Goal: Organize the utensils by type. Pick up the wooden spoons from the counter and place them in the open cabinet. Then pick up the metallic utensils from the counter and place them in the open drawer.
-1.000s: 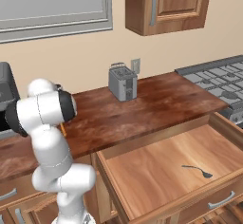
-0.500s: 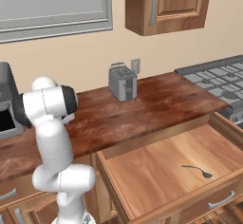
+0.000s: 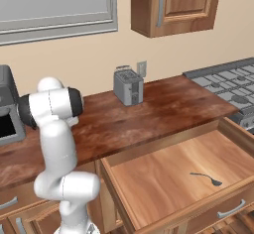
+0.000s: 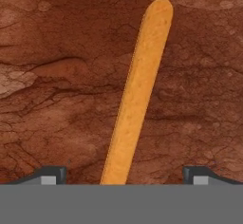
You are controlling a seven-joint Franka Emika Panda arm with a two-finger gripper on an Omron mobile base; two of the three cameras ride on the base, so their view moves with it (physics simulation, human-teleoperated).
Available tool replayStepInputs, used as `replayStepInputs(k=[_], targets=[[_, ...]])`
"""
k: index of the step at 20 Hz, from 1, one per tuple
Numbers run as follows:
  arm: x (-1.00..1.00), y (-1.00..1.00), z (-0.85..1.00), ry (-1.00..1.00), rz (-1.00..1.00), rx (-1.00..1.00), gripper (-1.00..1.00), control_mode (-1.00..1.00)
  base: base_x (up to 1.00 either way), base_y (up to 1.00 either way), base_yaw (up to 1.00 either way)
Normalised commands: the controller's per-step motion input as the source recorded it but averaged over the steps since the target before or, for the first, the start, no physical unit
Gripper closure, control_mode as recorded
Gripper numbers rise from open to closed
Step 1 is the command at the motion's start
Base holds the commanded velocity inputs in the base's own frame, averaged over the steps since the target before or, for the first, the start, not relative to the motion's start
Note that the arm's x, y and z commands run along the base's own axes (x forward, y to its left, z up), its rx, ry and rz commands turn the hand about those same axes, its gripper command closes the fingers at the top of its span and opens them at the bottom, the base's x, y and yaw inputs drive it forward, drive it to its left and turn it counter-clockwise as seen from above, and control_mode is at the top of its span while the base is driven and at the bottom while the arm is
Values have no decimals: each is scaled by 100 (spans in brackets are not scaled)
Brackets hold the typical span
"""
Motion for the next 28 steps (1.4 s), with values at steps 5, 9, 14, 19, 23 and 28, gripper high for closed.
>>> replayStepInputs(k=[5, 9, 14, 19, 23, 28], targets=[[4, -1, -52, -1, -5, 1, 100, -100, 0, 0, 0], [0, -20, -56, -6, -13, 8, 100, -100, 0, 0, 0], [-9, -27, -53, -9, -19, 9, 100, -100, 0, 0, 0], [-31, -37, -12, -12, -25, 16, 100, -100, 0, 0, 0], [-29, -46, 70, -6, -34, 16, 100, -100, 0, 0, 0], [-29, -43, 100, -5, -45, 13, 100, -100, 0, 0, 0]])
